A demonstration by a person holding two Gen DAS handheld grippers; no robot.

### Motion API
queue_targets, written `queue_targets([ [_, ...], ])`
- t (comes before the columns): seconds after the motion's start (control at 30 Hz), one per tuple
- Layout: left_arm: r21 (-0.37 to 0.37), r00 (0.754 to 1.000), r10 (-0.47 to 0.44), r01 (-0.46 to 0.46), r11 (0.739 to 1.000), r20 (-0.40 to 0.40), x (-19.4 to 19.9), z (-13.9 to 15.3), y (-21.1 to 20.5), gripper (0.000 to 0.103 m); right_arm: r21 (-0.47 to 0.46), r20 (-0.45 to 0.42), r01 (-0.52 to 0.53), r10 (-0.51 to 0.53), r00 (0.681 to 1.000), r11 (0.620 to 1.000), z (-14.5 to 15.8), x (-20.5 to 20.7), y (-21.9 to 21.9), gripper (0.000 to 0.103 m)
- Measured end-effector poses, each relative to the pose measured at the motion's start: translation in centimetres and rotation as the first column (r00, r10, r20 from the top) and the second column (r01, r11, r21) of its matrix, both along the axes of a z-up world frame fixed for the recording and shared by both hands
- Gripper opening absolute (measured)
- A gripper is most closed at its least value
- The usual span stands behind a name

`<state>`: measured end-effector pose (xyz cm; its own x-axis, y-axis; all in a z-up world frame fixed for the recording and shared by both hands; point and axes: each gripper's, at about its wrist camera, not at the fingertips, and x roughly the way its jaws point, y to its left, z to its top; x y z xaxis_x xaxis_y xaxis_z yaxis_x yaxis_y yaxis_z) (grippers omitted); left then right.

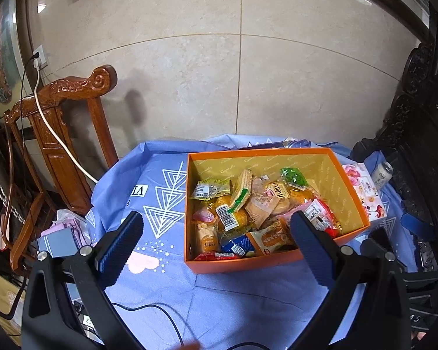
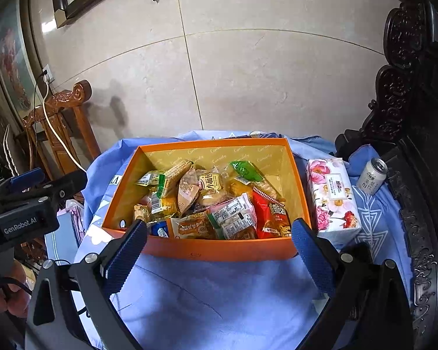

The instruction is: Organize snacks

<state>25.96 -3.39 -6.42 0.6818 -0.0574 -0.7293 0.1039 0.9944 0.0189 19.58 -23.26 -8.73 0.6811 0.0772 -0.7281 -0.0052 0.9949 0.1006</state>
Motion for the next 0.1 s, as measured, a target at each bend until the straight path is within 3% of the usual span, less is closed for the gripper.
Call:
queue_targets([
  [0.1,0.001,1.000,0.008,-0.008,1.000,-0.002,0.00,0.03,-0.06,0.099,0.002,-0.001,0.001,-0.001,1.000,1.000,-0.01,0.02,-0.02,0.099],
])
